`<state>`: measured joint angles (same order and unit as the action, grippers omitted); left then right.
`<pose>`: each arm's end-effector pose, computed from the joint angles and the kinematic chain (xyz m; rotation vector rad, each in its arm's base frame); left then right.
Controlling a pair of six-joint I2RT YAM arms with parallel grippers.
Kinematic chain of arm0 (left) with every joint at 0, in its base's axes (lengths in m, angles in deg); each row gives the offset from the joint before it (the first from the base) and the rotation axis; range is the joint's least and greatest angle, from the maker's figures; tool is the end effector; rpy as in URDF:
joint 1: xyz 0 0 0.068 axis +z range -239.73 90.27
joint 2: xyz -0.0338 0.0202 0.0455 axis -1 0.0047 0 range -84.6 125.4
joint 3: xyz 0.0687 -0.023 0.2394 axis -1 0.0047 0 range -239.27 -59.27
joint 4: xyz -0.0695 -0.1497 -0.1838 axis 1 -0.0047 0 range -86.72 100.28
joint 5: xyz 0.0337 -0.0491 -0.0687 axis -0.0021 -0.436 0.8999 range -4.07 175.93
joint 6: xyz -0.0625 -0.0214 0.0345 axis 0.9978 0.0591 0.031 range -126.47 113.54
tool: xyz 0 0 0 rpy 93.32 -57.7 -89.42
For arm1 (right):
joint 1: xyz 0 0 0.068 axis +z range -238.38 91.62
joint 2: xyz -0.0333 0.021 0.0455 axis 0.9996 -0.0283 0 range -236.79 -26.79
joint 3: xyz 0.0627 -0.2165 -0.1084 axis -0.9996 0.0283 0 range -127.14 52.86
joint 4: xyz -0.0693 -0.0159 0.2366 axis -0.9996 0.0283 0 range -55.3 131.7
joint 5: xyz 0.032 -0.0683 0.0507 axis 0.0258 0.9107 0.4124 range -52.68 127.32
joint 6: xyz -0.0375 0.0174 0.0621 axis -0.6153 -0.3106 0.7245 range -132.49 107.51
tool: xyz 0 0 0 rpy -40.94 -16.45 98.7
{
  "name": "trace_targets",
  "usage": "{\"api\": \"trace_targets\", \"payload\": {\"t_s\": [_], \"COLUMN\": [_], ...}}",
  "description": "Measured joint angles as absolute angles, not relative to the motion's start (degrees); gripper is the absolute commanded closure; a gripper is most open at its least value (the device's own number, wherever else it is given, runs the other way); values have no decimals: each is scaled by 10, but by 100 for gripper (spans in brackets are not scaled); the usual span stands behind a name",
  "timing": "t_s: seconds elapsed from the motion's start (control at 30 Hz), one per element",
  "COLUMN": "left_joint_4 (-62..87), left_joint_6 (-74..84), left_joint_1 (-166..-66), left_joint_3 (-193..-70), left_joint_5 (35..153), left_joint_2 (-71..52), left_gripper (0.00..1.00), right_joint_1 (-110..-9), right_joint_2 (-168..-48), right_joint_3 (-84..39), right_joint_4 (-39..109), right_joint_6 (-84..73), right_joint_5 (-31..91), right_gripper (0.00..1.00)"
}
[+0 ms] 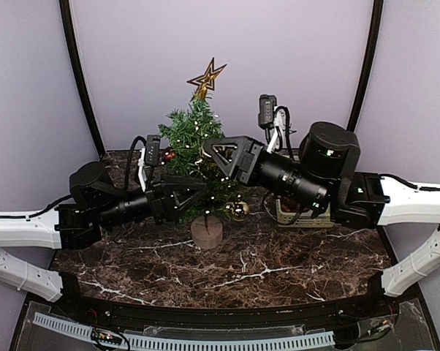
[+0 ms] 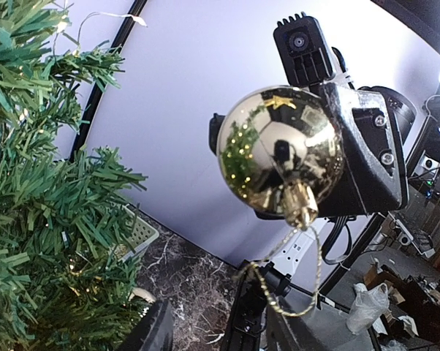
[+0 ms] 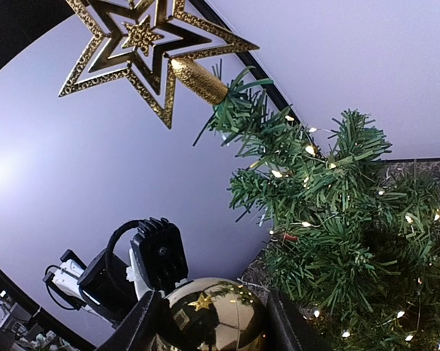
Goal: Decorate the small christmas tree
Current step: Place the ornament bell in the gap of branches.
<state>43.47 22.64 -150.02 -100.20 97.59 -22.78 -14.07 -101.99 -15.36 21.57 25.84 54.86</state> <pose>0.1250 -0.2447 0.3284 0.5884 1.3986 -1.4236 0.1066 0.3094 0.3920 -0.2332 1.6088 1.3475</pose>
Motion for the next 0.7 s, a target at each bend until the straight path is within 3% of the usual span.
{"api": "trace_targets", "payload": {"t_s": [0.6, 0.7], "left_joint_4": [512, 522], "left_joint_6": [184, 181], "left_joint_1": [-1505, -1505], "left_joint_3": [-1024, -1024], "left_joint_5": [961, 961], "left_joint_2": [-190, -187], "left_gripper": [60, 67], "right_joint_1": [-141, -141], "right_joint_2": [-1013, -1012], "right_joint_3": [-151, -151], "right_joint_4": [201, 199], "right_joint_6": [273, 273], "right_joint_5": [544, 540], "right_gripper": [65, 65]}}
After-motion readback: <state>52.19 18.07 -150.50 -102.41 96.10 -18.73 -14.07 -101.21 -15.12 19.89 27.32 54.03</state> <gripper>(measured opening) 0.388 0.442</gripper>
